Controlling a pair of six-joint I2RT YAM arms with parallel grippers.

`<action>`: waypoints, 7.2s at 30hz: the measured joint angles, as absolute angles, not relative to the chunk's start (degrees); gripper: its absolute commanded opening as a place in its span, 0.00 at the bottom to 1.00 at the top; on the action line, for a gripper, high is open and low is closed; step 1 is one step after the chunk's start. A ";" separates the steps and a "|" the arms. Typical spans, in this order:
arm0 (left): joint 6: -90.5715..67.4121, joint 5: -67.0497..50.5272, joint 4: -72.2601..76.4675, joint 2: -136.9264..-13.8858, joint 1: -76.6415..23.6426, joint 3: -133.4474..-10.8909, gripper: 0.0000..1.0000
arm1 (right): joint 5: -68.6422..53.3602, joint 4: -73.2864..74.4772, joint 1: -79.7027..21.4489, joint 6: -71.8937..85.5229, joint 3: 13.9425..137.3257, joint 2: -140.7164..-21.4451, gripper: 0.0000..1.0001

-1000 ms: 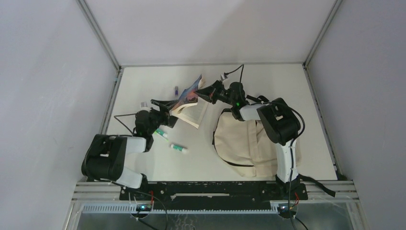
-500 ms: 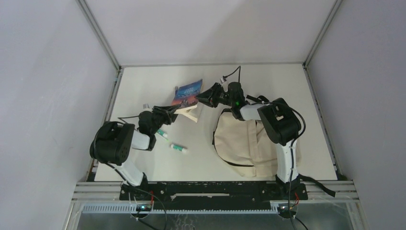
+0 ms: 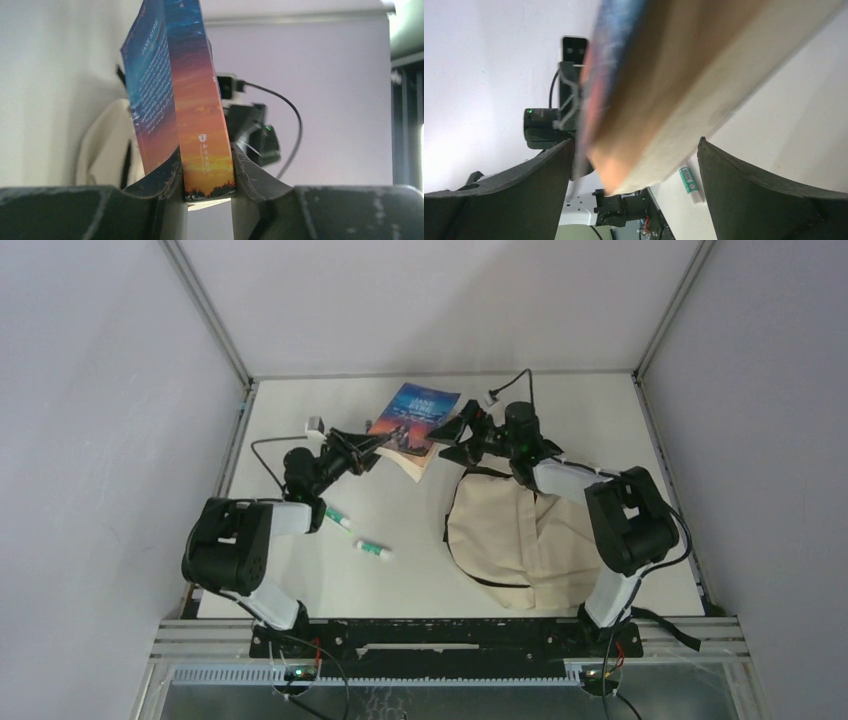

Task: Pack the student bag
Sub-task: Pick up the book from the center of the board, then place the book in the student bag.

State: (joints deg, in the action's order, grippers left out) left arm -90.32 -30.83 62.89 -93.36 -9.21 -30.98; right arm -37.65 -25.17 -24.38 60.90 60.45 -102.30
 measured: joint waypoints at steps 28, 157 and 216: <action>-91.77 -46.24 62.94 -79.09 -7.94 -37.19 0.00 | -42.30 -80.12 -22.98 91.00 44.25 -105.51 1.00; -38.11 -39.99 -20.32 -50.70 -16.73 -42.65 0.00 | -14.35 35.66 -25.08 28.47 59.00 -63.59 0.00; -42.33 -25.85 -8.69 -96.68 -48.03 -63.64 1.00 | -24.91 35.83 -17.39 27.75 55.86 -56.34 0.00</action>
State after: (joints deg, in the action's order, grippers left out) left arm -42.33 -25.85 -8.69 -96.68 -48.03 -63.64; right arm -24.91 35.83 -17.39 27.75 55.86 -56.34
